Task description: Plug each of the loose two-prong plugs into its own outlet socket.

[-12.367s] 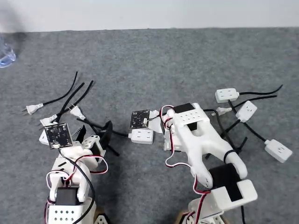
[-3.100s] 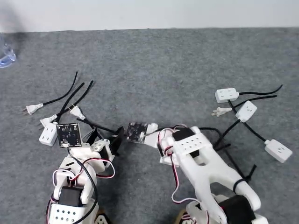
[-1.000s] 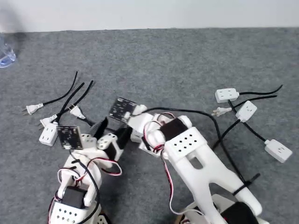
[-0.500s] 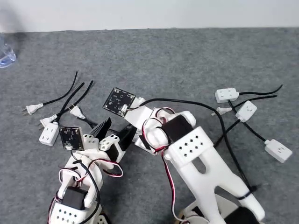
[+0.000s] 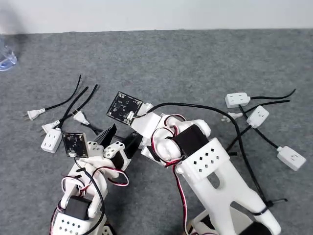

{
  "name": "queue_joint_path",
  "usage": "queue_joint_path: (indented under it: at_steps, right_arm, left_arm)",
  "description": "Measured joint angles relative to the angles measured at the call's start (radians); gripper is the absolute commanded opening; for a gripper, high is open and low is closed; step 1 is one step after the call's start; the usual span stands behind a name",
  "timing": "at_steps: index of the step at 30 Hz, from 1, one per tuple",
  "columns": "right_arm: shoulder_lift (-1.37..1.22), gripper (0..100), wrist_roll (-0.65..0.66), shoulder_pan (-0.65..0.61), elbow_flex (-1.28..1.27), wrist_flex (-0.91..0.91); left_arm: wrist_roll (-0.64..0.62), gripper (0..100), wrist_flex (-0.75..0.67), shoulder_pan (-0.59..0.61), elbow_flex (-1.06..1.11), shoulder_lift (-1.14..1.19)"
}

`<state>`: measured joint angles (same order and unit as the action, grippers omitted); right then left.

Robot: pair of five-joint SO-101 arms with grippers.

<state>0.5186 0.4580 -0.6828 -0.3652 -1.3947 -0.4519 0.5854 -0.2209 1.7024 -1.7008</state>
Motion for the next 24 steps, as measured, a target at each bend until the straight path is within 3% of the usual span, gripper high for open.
queue_joint_path:
  at_steps: [24]
  right_arm:
    - [0.000, 0.9, 0.000, -0.005, -0.002, 0.060]
  left_arm:
    - [0.000, 29, 0.005, 0.002, -0.005, -0.002]
